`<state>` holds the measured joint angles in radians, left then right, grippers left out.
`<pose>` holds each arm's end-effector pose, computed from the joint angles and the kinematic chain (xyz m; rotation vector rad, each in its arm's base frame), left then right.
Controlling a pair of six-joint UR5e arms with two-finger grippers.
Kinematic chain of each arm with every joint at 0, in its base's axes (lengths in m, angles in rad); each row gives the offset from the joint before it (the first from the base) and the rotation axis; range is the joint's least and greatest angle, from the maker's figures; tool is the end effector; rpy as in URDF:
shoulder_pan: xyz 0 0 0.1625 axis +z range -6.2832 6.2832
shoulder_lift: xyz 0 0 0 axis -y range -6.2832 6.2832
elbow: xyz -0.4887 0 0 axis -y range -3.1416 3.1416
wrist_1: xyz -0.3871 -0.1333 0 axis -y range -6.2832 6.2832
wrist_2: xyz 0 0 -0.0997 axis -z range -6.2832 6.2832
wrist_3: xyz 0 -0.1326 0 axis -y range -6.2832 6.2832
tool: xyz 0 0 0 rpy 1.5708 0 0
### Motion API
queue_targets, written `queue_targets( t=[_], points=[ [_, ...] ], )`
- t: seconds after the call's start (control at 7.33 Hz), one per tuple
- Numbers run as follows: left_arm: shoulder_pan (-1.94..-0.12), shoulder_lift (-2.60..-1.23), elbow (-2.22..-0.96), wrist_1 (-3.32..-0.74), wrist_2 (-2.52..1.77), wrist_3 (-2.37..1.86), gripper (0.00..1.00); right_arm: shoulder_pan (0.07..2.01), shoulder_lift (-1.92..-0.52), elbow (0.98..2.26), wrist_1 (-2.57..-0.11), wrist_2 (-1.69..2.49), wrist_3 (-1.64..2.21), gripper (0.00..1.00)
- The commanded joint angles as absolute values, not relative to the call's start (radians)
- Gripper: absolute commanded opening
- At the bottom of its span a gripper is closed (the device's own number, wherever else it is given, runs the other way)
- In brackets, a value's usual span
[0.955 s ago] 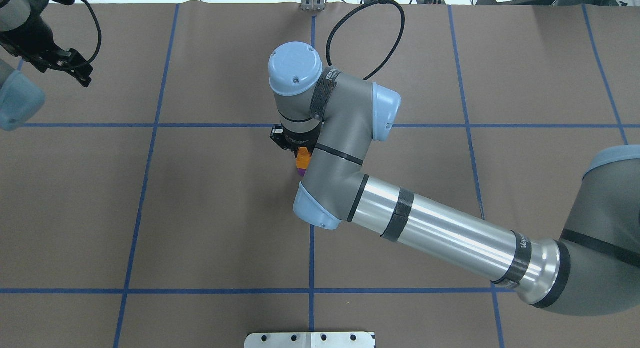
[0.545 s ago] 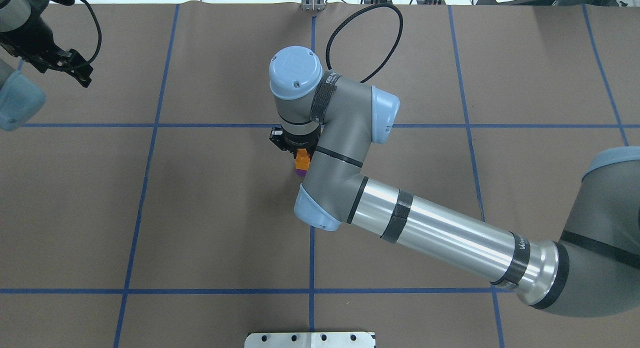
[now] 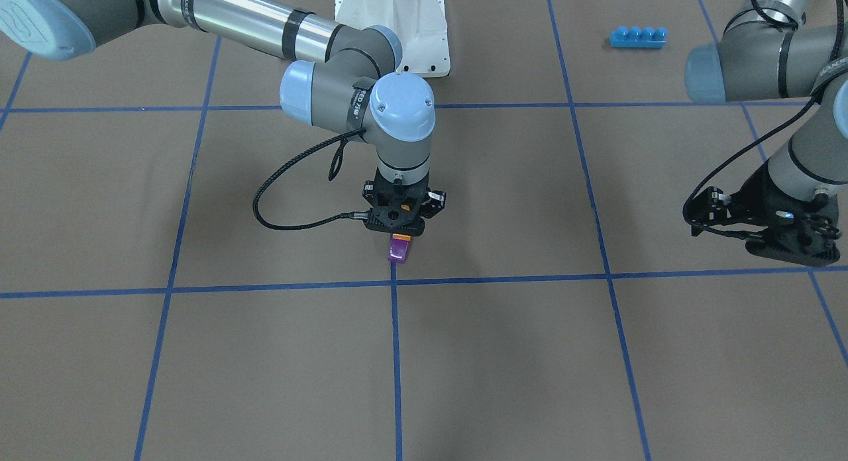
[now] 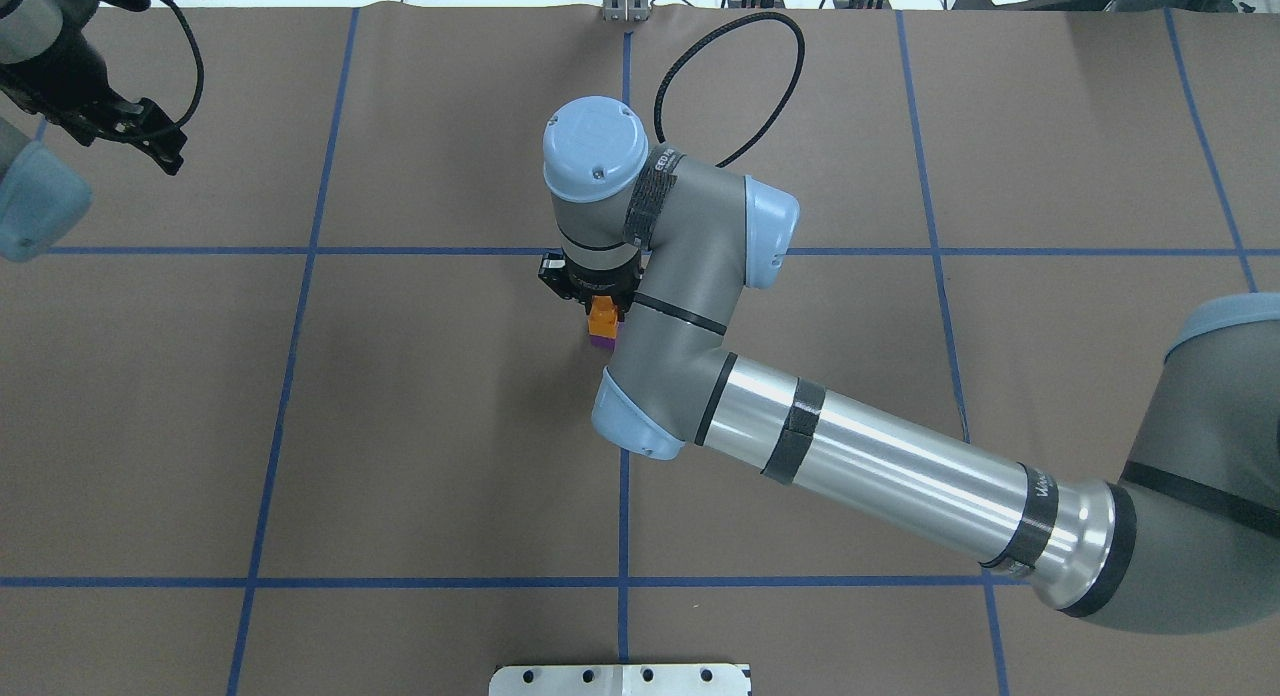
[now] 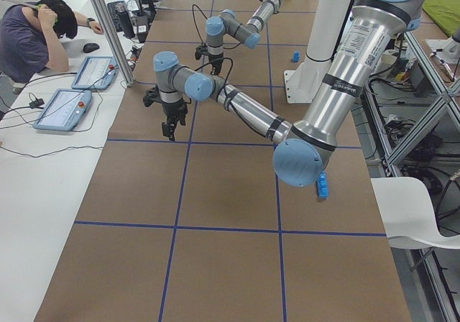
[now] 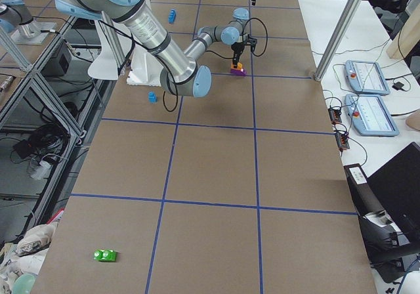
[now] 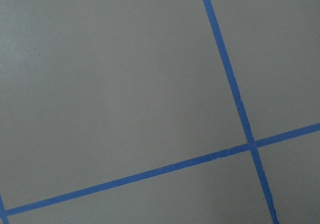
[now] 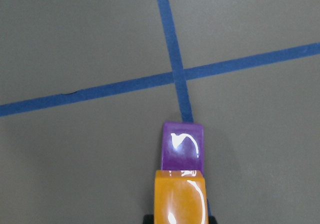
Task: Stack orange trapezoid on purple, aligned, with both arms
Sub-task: 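Lower the orange block onto the purple block, aligning edges, with the right gripper, then open the right gripper and raise it away from the stack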
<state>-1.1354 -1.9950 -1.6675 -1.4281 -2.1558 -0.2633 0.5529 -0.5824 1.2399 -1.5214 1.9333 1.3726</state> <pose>0.2283 -0.6332 0.4812 0.1477 0.6706 0.2759 -0.6958 -0.5308 0.2242 -0.0667 -0.7786 0.2084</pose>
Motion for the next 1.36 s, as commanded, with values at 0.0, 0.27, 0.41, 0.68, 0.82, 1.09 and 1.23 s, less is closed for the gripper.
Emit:
queue_targets(
  t=[0.0,0.27,0.41,0.68,0.82,1.09,1.23],
  points=[
    [-1.135,-1.996,-1.667,-1.428,-2.155,-0.264,1.0,0.555,-0.584,1.244,-1.52,1.933,1.379,0.99],
    [-1.134,-1.997,-1.667,-1.43,-2.155,-0.262,1.0,0.563,-0.577,1.259,-1.52,1.936,1.379,1.0],
    [-1.134,-2.0,-1.667,-1.43,-2.155,-0.262,1.0,0.566,-0.577,1.281,-1.522,1.939,1.379,1.0],
    [-1.137,-2.0,-1.667,-1.43,-2.155,-0.261,1.0,0.609,-0.578,1.36,-1.57,1.956,1.379,1.0],
    [-1.15,-1.993,-1.674,-1.446,-2.157,-0.261,1.0,0.644,-0.586,1.475,-1.709,1.959,1.362,1.0],
    [-1.263,-1.907,-1.667,-1.48,-2.219,-0.058,1.0,0.743,-0.776,1.782,-1.894,1.971,1.085,1.0],
    [-1.354,-1.838,-1.663,-1.482,-2.242,0.066,1.0,0.865,-0.961,1.886,-1.882,2.07,0.901,1.0]
  ],
)
